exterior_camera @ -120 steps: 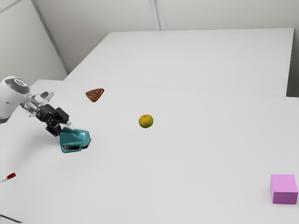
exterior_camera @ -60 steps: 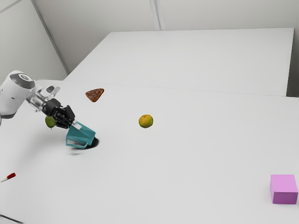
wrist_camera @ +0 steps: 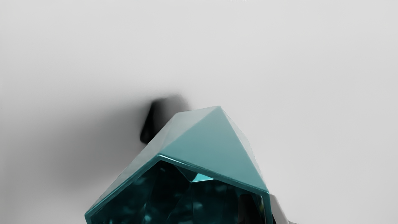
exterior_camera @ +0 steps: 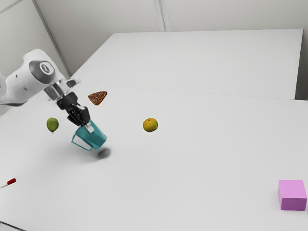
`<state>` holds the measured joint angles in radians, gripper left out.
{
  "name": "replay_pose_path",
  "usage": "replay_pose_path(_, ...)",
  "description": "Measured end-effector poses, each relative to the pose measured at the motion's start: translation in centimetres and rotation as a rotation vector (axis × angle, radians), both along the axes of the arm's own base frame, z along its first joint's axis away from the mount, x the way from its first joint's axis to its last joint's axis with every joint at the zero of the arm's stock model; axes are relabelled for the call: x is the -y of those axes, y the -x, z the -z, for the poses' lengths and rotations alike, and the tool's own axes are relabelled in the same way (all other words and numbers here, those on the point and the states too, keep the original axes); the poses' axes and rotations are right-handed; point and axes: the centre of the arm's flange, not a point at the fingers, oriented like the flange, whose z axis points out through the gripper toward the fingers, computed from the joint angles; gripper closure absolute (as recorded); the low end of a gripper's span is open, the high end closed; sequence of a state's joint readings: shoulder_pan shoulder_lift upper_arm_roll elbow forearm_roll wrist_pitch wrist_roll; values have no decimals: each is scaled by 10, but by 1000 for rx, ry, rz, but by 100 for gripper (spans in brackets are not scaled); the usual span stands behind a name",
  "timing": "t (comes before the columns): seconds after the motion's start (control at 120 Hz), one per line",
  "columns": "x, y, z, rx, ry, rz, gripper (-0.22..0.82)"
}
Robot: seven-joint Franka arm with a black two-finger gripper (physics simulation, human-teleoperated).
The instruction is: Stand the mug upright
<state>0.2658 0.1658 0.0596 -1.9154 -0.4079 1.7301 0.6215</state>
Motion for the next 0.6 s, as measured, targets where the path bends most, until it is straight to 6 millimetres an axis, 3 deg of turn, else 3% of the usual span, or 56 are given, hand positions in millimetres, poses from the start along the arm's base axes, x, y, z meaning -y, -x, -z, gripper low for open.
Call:
replay_pose_path(0.117, 37, -13, -6, 60, -196, 138, 78)
replay_pose_path(0.342, 112, 0, 8, 133, -451, 338, 78)
replay_pose_path(0.6, 139, -13, 30, 192, -534, 335, 78)
